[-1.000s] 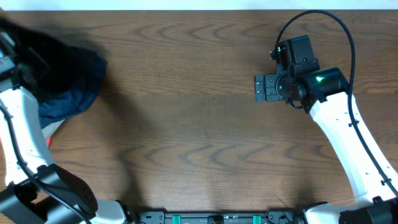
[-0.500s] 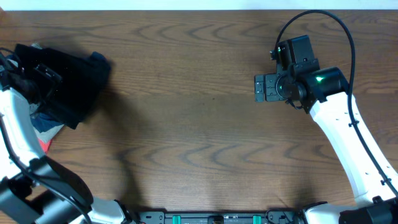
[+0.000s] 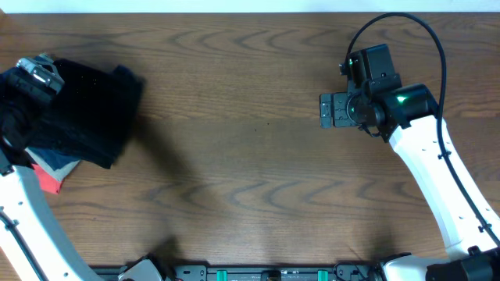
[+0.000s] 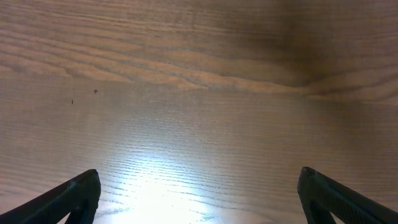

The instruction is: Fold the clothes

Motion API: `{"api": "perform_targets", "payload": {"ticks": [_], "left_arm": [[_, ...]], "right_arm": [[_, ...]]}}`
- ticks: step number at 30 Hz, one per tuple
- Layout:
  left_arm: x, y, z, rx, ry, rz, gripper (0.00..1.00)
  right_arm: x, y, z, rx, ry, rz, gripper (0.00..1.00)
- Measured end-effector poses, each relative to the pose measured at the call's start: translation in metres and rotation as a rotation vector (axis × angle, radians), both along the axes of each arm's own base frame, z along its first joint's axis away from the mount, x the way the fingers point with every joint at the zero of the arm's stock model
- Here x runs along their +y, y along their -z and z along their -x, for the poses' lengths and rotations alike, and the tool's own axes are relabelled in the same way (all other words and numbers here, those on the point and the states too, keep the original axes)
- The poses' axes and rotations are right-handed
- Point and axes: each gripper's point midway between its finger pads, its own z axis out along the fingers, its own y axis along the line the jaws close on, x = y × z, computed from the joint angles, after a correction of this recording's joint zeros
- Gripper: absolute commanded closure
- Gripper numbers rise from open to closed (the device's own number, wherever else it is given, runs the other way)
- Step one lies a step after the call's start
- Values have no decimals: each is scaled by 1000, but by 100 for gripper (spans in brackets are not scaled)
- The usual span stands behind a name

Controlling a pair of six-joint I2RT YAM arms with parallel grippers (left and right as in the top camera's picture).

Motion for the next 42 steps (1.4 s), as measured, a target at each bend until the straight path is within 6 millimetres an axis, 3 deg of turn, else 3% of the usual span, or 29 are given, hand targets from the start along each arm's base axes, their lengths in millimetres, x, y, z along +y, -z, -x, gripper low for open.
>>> {"api": "perform_targets", "payload": {"ticks": [3,5,8,12,14,16,19,23,26,31,37,42], "left_arm": [[-10,12,-7,37,32,26,9],[-27,22,-16,68,92,33,9],[-69,38,-35,113,241,27,9],[-141,70,-54,205,474,10,9],[-172,91,-55,276,572,-11,1],[-200,117,-49,374,662,-39,1],[-227,157,-20,584,781,-97,2],[-232,186,25,844,842,-131,2],[-224,187,36,899,830,-147,2],[-218,171,47,828,808,-186,2],[-215,112,59,372,745,-306,2],[-211,76,89,-25,674,-379,2]], "right_arm": [[0,0,0,0,0,0,1],[0,0,0,0,1,0,1],[-2,0,-1,3,31,-21,1],[-19,-1,-7,7,115,-84,1],[-35,-1,-10,15,172,-117,1],[-54,1,-9,35,232,-142,1],[-86,9,7,110,330,-155,1],[-119,18,35,220,442,-159,1],[-130,21,50,274,485,-159,1],[-132,13,63,258,486,-146,1],[-130,-24,78,-96,442,-149,1],[-126,-50,107,-408,414,-153,1]]}}
